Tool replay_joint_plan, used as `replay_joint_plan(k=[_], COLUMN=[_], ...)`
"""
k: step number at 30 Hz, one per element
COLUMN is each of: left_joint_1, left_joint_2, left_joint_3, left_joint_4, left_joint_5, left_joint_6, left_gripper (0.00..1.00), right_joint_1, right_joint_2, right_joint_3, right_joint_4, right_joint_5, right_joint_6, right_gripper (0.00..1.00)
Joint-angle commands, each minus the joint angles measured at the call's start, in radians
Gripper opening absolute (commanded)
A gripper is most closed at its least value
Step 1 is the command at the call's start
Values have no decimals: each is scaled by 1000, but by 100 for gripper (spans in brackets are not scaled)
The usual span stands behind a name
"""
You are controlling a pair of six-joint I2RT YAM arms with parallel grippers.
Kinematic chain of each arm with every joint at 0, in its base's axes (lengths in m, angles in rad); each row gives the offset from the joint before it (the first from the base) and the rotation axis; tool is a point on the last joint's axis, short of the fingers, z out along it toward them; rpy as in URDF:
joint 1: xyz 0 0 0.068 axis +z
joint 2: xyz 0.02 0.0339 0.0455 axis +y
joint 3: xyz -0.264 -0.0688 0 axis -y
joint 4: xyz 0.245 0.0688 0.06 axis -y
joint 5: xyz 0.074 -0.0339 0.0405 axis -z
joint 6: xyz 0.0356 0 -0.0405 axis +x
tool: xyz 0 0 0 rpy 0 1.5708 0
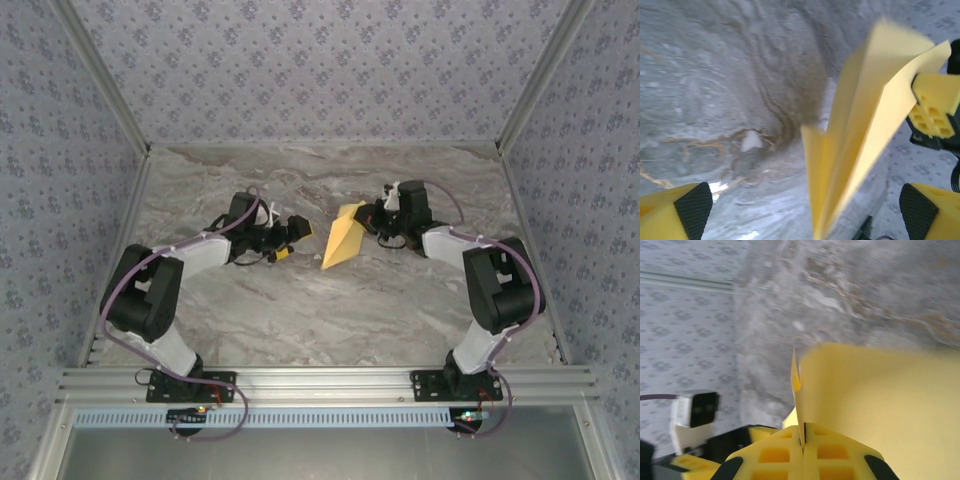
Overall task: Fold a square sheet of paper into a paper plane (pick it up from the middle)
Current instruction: Turn over the paper at the center of the table.
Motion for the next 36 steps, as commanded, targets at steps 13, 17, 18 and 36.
replay_joint_plan(k=[13,17,18,36], left_joint_1=[-53,-52,-52,-27], left_joint_2=[21,59,63,39], left_joint_3=[-45,-32,-27,-22], left_joint_4=[607,767,774,595], left_joint_5=[234,235,232,209], left_joint_6=[-388,-500,-509,-335], left_gripper=[99,94,91,10], right_joint_1=[20,31,30,-1], right_joint_2=[38,47,47,21], right_joint_3=[126,129,127,101], right_joint_4=[313,310,308,99], right_joint_5=[-189,-190,-192,-216], right_joint_6=[359,367,364,198], right_gripper=[2,2,2,9])
